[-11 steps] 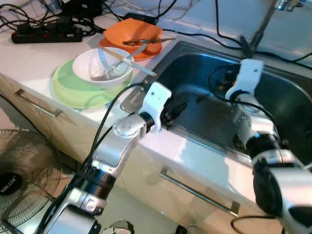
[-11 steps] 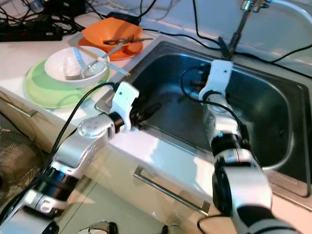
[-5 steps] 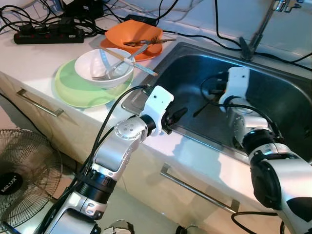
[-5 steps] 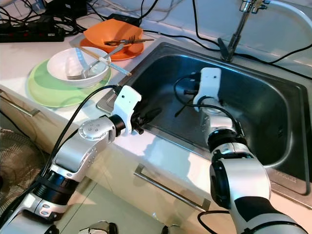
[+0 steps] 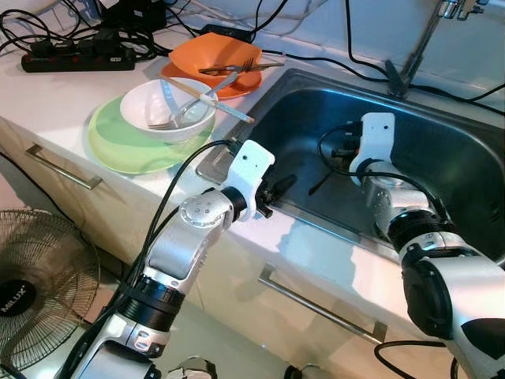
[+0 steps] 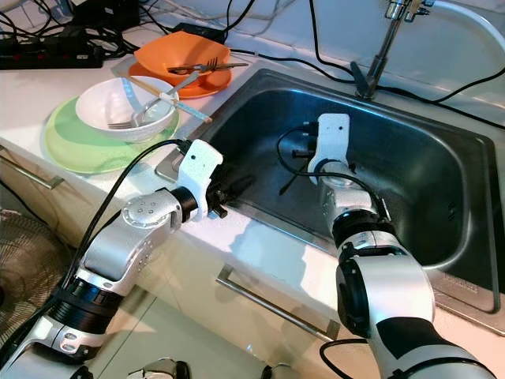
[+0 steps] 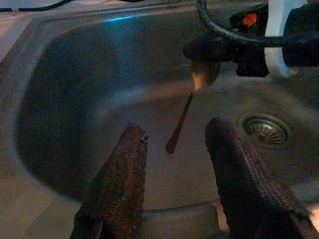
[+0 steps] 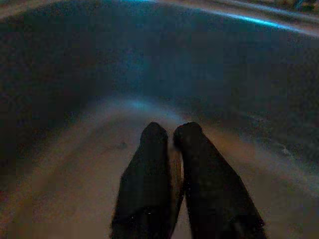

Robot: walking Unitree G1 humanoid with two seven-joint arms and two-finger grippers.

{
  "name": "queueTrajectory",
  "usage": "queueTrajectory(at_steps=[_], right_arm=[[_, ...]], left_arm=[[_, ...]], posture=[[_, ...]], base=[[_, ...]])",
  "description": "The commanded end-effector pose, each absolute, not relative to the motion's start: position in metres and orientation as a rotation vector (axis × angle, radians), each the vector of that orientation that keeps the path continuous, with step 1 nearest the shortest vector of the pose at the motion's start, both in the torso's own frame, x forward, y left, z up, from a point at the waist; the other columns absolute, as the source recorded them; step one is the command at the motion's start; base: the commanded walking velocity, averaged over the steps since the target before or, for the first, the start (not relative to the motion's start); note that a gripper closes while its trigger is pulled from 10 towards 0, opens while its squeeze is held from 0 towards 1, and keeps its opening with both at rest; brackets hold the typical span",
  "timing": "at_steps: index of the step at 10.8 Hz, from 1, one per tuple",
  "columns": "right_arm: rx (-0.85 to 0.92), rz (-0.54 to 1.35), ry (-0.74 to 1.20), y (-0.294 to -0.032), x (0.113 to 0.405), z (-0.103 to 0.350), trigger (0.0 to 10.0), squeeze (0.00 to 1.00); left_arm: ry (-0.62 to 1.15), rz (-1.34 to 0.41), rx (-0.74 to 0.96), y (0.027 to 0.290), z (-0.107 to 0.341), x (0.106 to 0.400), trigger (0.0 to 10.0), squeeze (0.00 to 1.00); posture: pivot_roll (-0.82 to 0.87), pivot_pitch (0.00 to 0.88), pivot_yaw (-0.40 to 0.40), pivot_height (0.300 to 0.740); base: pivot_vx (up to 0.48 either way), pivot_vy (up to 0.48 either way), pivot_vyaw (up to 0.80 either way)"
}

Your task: Kitchen organization

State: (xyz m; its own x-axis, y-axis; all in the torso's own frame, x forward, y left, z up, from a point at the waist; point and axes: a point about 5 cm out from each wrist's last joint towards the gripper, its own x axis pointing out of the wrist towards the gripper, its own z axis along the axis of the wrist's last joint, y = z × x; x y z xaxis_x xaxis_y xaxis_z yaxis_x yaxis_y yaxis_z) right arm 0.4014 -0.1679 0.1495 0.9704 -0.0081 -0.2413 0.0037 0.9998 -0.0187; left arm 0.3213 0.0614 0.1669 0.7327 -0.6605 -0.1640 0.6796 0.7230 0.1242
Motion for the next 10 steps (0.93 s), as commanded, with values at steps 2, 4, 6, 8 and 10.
queueTrajectory(at_steps=[2,4,6,8,10], right_arm=[[-0.025,0.007,0.234,-0.166,0.404,0.155,10.0,1.00],[-0.061,0.013,0.163,-0.165,0.407,0.167,10.0,0.00],[-0.045,0.021,0.061,-0.162,0.408,0.179,10.0,0.00],[-0.024,0.021,-0.024,-0.161,0.408,0.188,10.0,0.00],[0.031,-0.024,-0.191,-0.163,0.404,0.207,10.0,0.00]], left_arm=[[0.129,-0.725,0.184,0.064,0.165,0.321,10.0,0.00],[0.090,-0.708,0.170,0.063,0.169,0.320,10.0,0.00],[0.053,-0.698,0.163,0.063,0.172,0.318,10.0,0.00],[0.030,-0.699,0.159,0.062,0.174,0.316,10.0,0.00],[-0.082,-0.676,0.153,0.060,0.186,0.315,10.0,0.00]], posture=[[0.07,0.087,-0.042,0.740],[0.07,0.091,-0.041,0.740],[0.06,0.097,-0.043,0.740],[0.06,0.098,-0.041,0.740],[0.06,0.102,-0.038,0.740]], base=[[0.000,0.000,0.00],[0.000,0.000,0.00],[0.000,0.000,0.00],[0.000,0.000,0.00],[0.000,0.000,0.00]])
